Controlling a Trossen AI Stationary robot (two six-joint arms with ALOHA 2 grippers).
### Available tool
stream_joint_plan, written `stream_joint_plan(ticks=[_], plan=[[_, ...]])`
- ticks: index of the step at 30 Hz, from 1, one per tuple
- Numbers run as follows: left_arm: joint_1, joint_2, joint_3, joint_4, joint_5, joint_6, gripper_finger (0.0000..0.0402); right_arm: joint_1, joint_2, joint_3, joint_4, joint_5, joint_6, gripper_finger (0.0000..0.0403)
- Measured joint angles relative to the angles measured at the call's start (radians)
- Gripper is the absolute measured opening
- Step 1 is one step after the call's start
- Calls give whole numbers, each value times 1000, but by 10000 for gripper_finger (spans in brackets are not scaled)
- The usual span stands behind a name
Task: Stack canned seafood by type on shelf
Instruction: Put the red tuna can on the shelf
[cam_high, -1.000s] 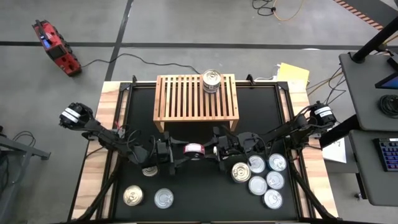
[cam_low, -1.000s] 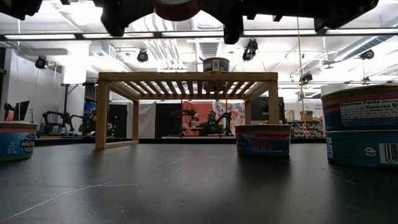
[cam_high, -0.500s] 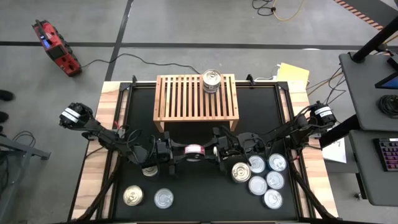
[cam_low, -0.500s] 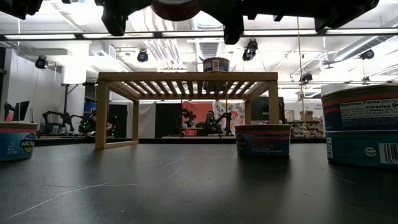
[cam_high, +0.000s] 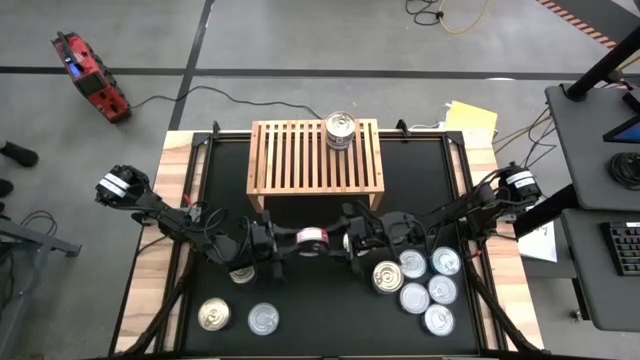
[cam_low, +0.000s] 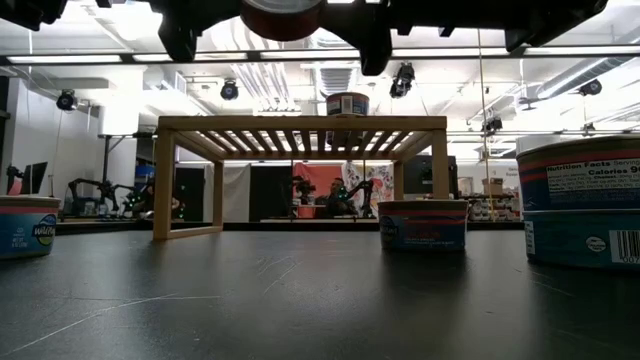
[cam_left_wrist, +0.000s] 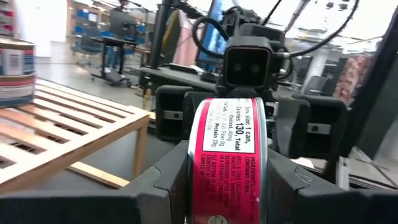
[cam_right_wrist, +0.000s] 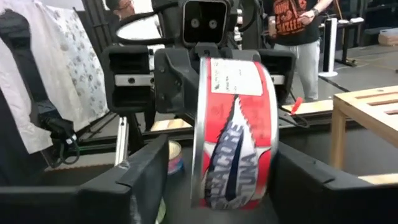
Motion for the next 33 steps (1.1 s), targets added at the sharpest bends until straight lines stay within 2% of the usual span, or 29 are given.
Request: stream_joint_plan(ticks=[5,11,14,16,20,23,28,33], plan=[[-2,-17,0,0,-30,-20,118,-1,-61,0,-108,3,-12,268],[-5,-80,-23,-21,-53,-64,118,6,-171,0,-294,26,-38,273],[-5,-123,-45,-49,-55,-172,118,23,-202,0,-355,36,-93,263],[-5,-156,-55,-81,-39,-300,118,43,-213,0,-375,45,-152,255],[4,-225,-64,-167,102,-610,118,93,-217,6,-392,45,-338,241],[4,-251,-64,-238,137,-809,118,141,-209,30,-397,80,-534,234],[5,-254,-65,-288,147,-1021,118,227,-149,95,-398,258,-958,227],[5,-254,-65,-296,165,-1080,118,261,-46,192,-400,486,-1286,226]])
